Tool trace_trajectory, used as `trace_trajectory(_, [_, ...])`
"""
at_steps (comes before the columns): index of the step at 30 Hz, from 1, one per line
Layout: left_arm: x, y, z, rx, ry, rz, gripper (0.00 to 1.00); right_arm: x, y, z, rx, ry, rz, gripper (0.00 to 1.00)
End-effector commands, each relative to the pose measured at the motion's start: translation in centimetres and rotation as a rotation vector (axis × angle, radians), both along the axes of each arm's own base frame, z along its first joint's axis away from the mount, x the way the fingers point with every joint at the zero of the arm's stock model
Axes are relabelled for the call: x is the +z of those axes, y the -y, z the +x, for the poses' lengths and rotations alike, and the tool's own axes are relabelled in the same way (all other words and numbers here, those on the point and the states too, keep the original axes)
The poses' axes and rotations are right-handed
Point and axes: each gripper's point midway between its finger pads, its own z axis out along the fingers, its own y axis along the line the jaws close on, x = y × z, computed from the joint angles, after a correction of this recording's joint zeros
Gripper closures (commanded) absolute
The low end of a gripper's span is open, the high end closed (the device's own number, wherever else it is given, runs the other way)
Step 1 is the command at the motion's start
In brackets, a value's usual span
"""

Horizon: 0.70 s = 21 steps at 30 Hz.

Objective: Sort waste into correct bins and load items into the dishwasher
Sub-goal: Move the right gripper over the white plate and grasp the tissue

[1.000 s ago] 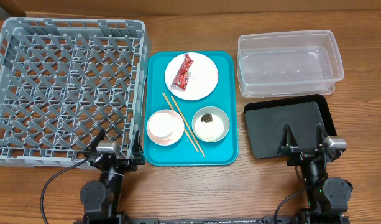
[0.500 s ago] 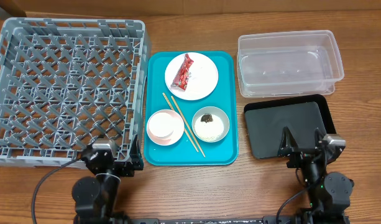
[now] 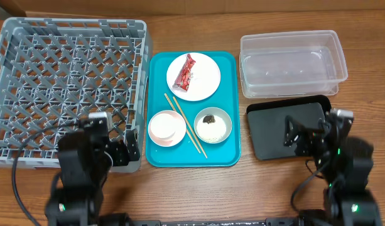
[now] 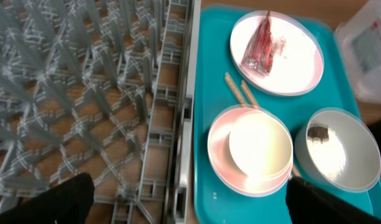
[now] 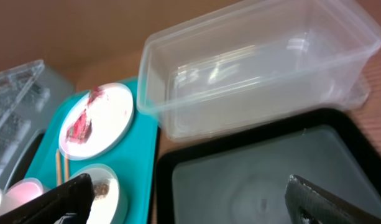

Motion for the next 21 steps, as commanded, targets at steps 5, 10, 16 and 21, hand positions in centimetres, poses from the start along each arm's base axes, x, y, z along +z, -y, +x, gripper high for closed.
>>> trace_trajectory(5, [1.1, 0.1, 0.7, -0.002, -0.138, -0.024, 0.00, 2.3, -1.0, 2.6, 0.051, -0.272, 0.046, 0.00])
trace_trajectory(10, [0.1, 0.4, 0.5, -0.011, -0.196, -0.039, 0.00, 2.6, -1.1, 4.5, 0.055, -0.422, 0.061, 0.00])
trace_trajectory(16, [0.1, 0.5, 0.4, -0.017, -0.198, -0.046, 0.00, 4.2, -4.3, 6.8, 0.211, -0.384, 0.198, 0.00])
trace_trajectory(21, [0.1, 0.5, 0.4, -0.015, -0.198, -0.045, 0.00, 5.6, -6.9, 7.9, 0.315, -0.289, 0.168, 0.00])
